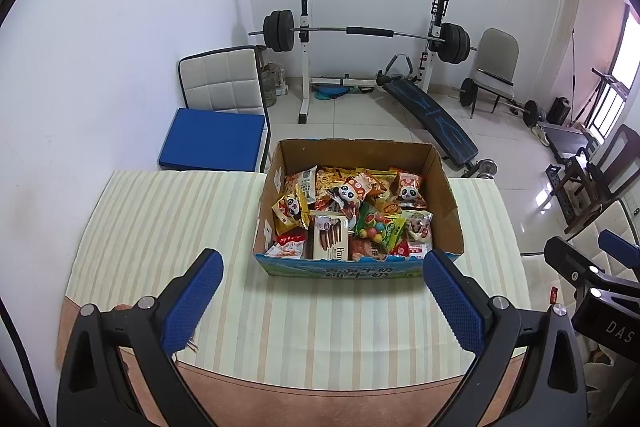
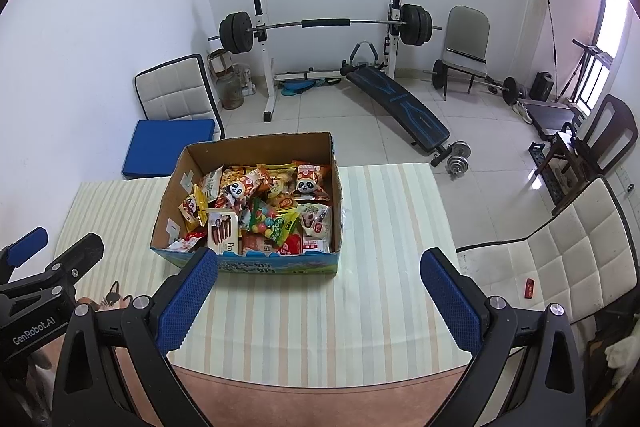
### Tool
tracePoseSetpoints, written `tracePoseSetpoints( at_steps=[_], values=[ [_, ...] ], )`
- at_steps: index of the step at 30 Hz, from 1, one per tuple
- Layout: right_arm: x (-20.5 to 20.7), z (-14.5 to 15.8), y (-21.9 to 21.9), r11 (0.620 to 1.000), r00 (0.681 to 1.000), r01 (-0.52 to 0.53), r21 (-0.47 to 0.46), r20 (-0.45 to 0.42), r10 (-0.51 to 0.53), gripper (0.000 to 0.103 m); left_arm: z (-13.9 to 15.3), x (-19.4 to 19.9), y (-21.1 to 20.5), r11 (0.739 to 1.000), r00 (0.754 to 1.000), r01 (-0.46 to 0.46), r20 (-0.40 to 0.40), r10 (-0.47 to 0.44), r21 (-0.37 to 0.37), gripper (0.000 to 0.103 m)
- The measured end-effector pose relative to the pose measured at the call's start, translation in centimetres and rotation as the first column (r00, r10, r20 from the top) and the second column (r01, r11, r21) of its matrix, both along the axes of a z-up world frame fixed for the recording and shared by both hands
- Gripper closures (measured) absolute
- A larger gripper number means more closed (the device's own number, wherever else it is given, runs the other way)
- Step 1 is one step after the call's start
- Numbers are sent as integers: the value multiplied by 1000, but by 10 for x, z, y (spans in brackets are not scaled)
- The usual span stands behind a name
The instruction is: Organize snacks
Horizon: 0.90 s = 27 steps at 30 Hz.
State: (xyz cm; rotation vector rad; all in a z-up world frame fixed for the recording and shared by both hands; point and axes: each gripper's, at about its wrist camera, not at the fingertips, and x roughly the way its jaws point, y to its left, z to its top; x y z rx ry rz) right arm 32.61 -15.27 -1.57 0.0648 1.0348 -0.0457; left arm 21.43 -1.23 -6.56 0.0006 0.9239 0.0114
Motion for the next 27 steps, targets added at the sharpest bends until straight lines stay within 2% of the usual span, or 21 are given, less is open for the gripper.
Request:
tracePoseSetpoints(
  at_steps=[27],
  values=[
    [-6,6,1,1000,1000,12,5,2,-12,0,6,-3,-3,1000,1000,-7,19,6,4,0]
  ],
)
